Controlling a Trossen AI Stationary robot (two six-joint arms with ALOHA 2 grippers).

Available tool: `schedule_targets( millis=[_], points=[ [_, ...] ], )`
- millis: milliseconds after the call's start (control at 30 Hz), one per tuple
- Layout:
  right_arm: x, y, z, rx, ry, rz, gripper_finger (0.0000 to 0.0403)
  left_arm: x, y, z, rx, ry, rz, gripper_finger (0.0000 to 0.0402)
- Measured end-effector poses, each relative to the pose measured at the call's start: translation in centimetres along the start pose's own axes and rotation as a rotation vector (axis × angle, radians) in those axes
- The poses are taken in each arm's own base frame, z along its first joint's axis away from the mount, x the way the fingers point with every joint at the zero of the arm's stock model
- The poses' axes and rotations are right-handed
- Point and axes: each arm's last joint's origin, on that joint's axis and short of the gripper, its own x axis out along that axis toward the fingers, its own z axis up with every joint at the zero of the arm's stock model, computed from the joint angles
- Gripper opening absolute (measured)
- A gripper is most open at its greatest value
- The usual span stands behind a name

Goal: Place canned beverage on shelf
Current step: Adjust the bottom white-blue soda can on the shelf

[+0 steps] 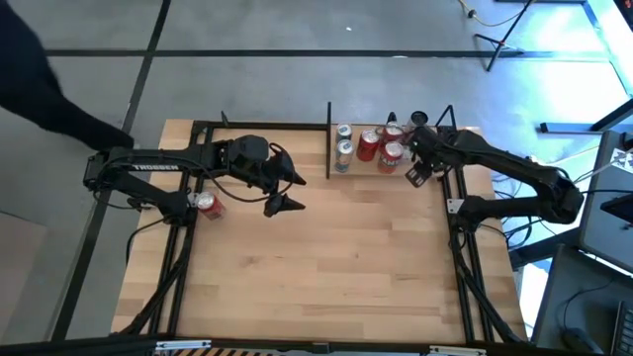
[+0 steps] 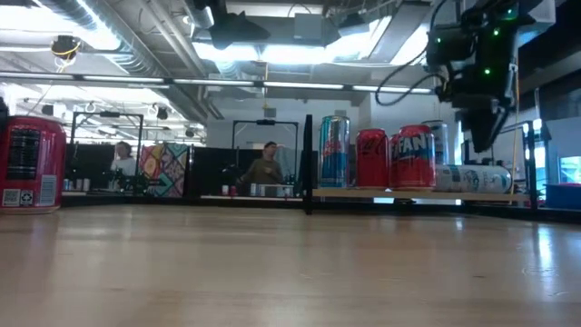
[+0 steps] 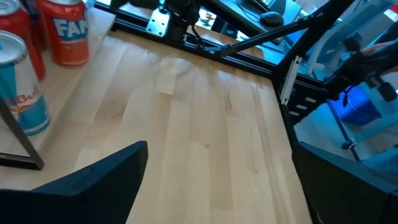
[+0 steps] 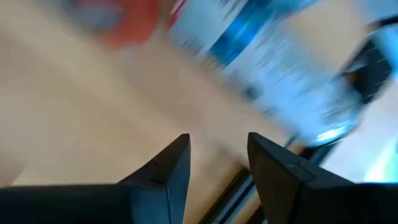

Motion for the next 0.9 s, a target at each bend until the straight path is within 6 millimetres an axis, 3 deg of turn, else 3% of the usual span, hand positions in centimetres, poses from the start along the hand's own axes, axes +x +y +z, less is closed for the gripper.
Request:
schedule_targets(
  millis=[133, 300, 567, 667, 900],
  points=[
    [-0.5, -0.7, 0.8, 0.054, -0.106, -0.110, 0.0154, 0.0, 0.1, 0.0, 0.000, -0.010, 0.036, 0.0396],
    [0.1, -2.0, 1.5, 0.159, -0.151, -0.117, 0.0154, 0.0, 0.1, 0.0, 0.002, -0.013, 0.047, 0.0396],
    [-1.1, -3.6, 1.7, 0.136, -0.065, 0.094, 0.0165, 0.0, 0.1, 0.0, 0.003, -0.012, 0.042, 0.0396],
    [-1.2, -3.6, 2.0, 0.129, 0.024, 0.111, 0.0204, 0.0, 0.1, 0.0, 0.003, -0.009, 0.034, 0.0396],
    [-0.2, -3.7, 3.5, 0.024, 0.094, 0.006, 0.0341, 0.0, 0.1, 0.0, 0.004, -0.008, 0.033, 0.0396]
  ],
)
